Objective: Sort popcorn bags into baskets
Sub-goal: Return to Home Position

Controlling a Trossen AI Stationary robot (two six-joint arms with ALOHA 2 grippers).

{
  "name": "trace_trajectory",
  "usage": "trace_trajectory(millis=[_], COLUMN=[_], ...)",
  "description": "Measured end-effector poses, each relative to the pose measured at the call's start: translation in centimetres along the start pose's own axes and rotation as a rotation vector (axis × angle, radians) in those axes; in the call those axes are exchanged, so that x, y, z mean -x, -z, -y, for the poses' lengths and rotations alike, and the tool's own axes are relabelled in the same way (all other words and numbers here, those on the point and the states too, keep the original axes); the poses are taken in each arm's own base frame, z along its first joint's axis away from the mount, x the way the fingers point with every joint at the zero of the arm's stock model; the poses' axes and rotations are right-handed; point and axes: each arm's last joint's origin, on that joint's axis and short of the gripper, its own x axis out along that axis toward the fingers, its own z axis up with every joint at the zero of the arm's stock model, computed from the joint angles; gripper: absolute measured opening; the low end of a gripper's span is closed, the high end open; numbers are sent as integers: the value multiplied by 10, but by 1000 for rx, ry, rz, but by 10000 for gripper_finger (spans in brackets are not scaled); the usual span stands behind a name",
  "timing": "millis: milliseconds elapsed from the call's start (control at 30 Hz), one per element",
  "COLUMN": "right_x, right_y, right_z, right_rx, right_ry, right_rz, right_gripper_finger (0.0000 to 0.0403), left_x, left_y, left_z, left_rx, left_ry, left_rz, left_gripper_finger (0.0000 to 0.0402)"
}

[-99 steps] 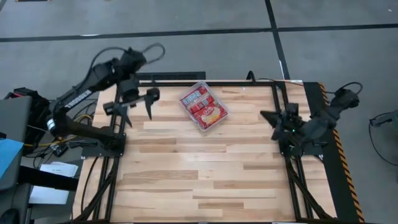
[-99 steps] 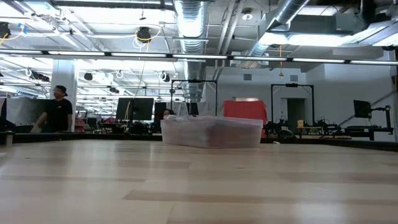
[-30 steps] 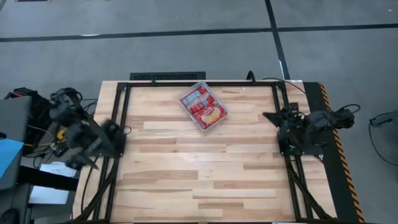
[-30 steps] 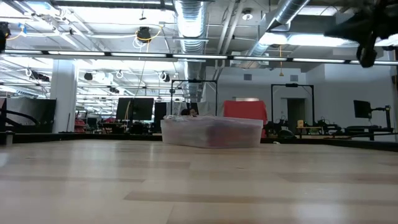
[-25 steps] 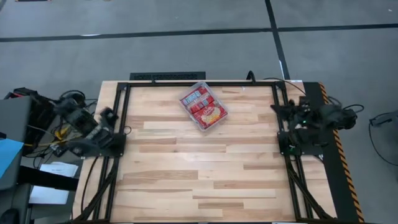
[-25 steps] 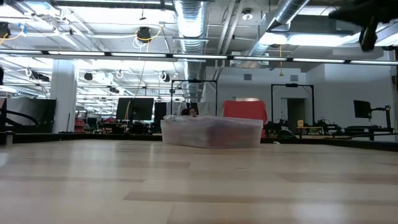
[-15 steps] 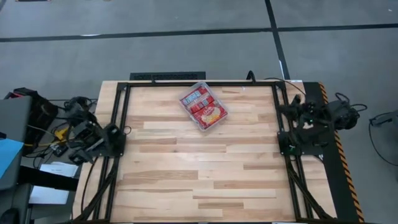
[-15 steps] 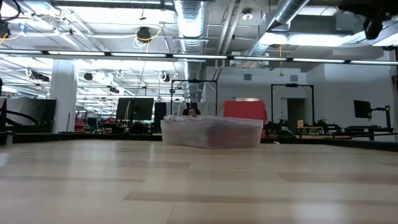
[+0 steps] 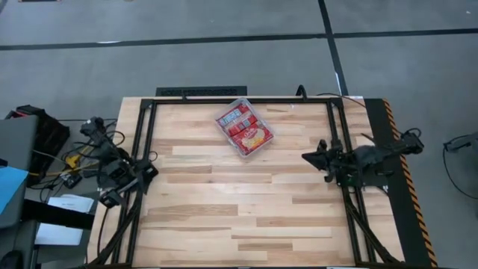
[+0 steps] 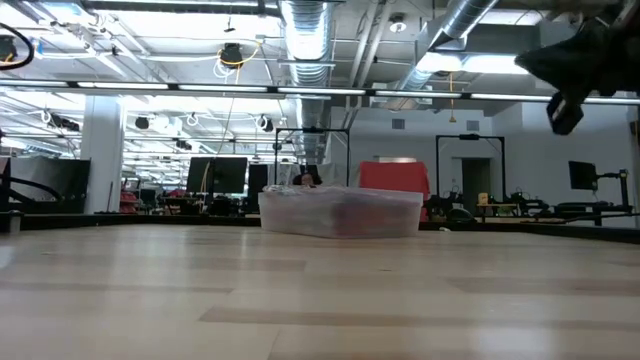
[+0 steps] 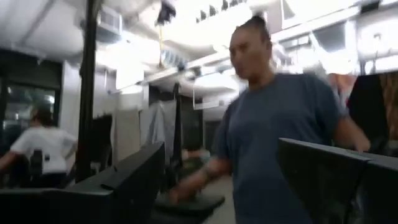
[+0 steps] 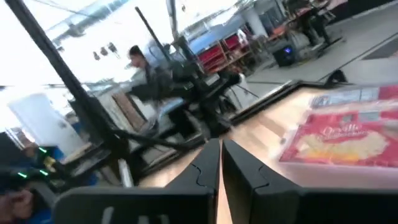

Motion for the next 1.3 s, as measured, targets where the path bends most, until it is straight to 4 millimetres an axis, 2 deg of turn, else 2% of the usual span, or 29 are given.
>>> trace_trajectory(millis=[133, 300, 433, 533, 600, 900, 1100, 1300], right_x=[1, 0, 0, 1, 1, 2, 2, 2], right_y=[6, 7, 9, 10, 11, 12, 12, 13], right_z=[4, 8, 7, 5, 4, 3, 3, 3], right_rx=[79, 103, 114, 112, 108, 105, 107, 109], right_ry=[89, 193, 171, 149, 139, 120, 121, 121], right_rz=[-25, -13, -40, -52, -60, -72, -72, -73], right_gripper_finger=[43, 42, 44, 45, 44, 45, 43, 45], left_x=[0, 2, 6, 9, 10, 12, 13, 17], left_y=[7, 18, 30, 32, 32, 37, 36, 44], left_z=[1, -4, -12, -20, -23, -27, -31, -32], left_rx=[39, 30, -24, -64, -68, -24, -51, -62], left_ry=[45, -44, -236, -412, -470, -359, -398, -424], left_rz=[-71, -180, -309, -327, -320, -387, -378, -469], left_gripper_finger=[300, 300, 300, 300, 300, 300, 300, 300])
